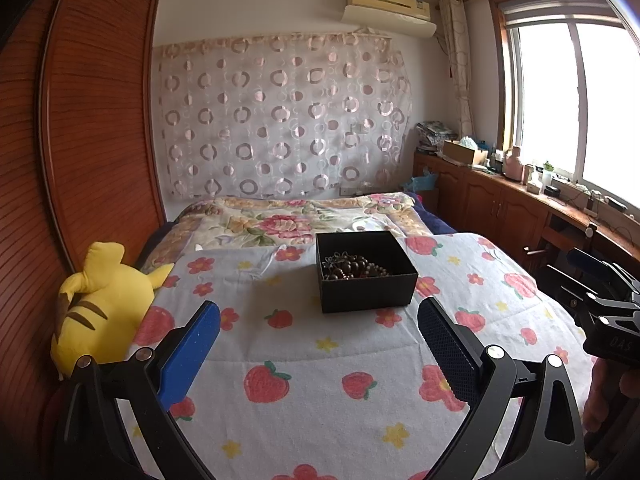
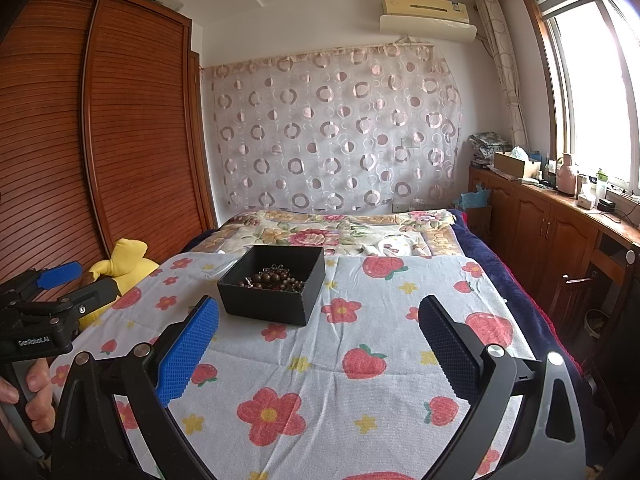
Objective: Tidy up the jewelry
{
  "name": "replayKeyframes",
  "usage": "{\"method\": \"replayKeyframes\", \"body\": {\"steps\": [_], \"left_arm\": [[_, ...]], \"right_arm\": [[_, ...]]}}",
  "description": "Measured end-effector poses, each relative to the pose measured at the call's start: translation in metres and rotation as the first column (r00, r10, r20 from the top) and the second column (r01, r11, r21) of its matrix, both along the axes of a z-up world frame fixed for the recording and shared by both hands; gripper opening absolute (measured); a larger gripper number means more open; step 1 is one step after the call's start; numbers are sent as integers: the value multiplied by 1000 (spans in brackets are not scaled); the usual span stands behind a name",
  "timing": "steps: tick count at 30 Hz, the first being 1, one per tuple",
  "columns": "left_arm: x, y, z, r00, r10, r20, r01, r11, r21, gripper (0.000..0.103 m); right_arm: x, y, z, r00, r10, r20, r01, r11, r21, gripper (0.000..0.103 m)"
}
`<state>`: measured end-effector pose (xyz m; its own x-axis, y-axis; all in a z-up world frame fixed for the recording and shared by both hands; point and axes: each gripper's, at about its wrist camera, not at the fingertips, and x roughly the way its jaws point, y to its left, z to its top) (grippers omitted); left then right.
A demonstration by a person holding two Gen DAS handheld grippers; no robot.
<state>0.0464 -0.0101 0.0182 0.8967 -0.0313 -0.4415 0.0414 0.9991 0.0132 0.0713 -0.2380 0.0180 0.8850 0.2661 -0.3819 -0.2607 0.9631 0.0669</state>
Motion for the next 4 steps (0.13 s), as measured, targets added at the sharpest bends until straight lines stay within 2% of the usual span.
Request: {"method": "replayKeyframes", "body": {"steps": [4], "left_arm": [[-1, -1, -2, 1000, -5, -3, 5, 1000, -7, 95]], "right_arm": [[0, 0, 0, 1000, -1, 0, 1, 1000, 1, 101]]}}
